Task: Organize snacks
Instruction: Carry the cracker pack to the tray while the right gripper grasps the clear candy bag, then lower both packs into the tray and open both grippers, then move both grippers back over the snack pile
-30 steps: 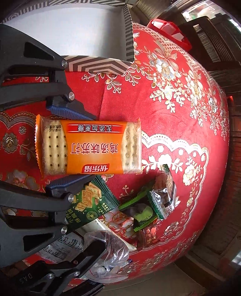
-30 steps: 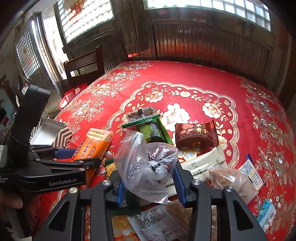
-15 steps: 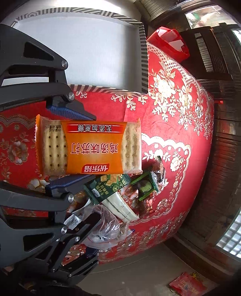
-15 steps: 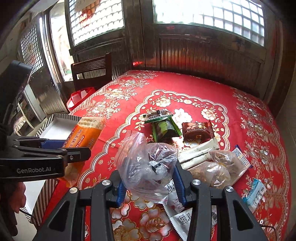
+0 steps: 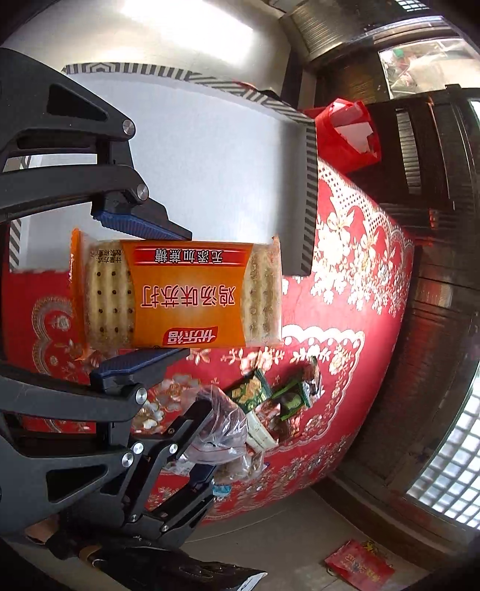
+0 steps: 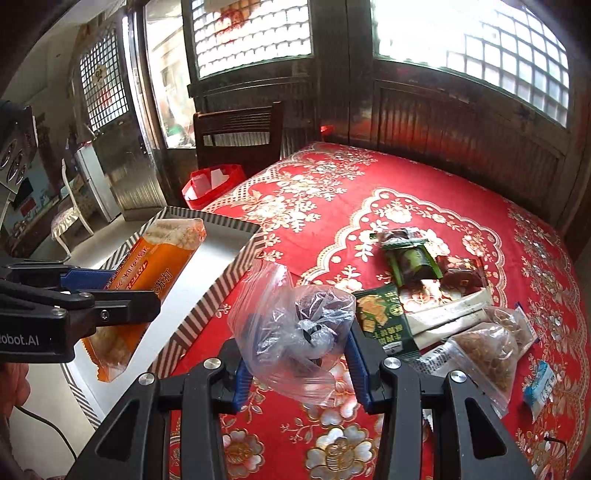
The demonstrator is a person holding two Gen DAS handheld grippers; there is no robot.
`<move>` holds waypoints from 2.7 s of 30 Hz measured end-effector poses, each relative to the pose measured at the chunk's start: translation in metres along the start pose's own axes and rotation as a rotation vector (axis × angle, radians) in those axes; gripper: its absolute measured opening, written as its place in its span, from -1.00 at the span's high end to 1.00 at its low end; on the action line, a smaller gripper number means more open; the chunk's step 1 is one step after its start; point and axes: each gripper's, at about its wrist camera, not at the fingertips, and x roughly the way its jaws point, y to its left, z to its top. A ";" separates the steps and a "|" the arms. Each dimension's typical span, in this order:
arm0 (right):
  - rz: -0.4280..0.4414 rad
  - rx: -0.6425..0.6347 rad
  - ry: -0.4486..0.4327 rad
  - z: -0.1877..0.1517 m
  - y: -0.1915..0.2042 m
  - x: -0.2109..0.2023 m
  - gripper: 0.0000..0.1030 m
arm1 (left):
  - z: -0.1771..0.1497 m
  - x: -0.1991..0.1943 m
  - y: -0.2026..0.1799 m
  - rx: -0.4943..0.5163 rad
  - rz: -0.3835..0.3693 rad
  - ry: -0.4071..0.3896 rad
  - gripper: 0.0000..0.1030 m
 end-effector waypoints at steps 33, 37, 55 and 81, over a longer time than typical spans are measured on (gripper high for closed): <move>0.194 -0.247 0.145 0.012 0.142 0.090 0.17 | -0.029 0.055 0.139 -0.198 0.175 0.062 -0.04; 0.209 -0.252 0.162 0.006 0.147 0.095 0.17 | -0.032 0.056 0.141 -0.189 0.184 0.063 -0.04; 0.288 -0.246 0.171 -0.009 0.149 0.083 -0.07 | -0.023 0.043 0.140 -0.225 0.152 0.031 -0.07; 0.121 0.057 0.071 -0.034 0.002 0.005 -0.08 | -0.007 0.038 -0.008 0.025 0.044 -0.010 -0.07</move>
